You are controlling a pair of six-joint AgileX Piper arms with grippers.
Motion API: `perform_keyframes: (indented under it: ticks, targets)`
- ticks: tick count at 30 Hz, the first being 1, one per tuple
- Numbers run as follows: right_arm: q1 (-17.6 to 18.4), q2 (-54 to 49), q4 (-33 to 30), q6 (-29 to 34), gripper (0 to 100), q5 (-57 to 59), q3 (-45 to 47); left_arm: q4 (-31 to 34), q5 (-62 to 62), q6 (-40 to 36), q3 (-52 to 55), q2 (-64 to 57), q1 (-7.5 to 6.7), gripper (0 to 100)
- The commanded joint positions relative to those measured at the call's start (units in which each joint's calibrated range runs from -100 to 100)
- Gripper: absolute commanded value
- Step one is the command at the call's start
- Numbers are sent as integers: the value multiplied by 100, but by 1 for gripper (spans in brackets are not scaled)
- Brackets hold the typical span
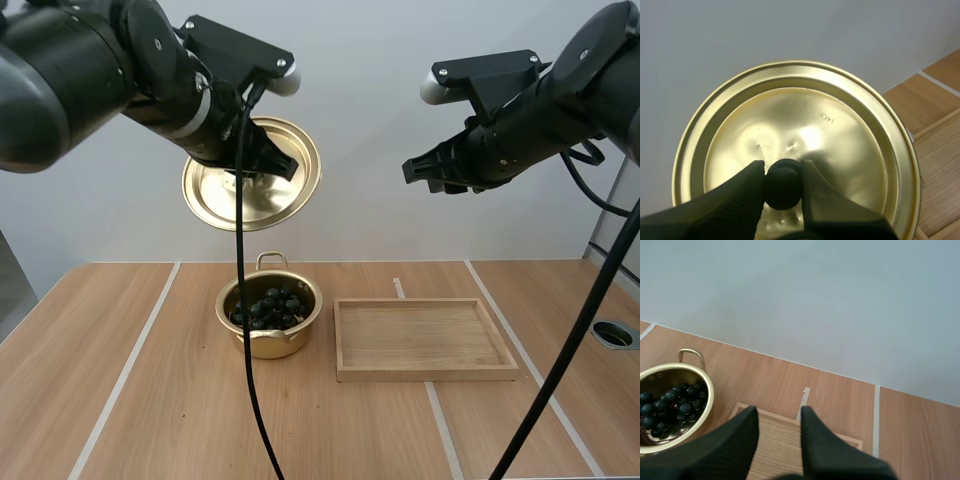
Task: Open the pot, put the grape inside, and close it
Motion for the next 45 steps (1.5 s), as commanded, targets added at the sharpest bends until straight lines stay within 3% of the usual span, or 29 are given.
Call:
perform_keyframes:
  ticks: [1,26,45]
  targets:
    - [-15,-158,3,53,0,-451,152,-105,-576,4,217,167,0,0]
    - [-15,-483,13,53,0,-568,167,-105,-1992,45,990,2227,0,0]
    - [-15,-481,13,10,0,-568,167,-113,-2702,89,1413,2831,0,0]
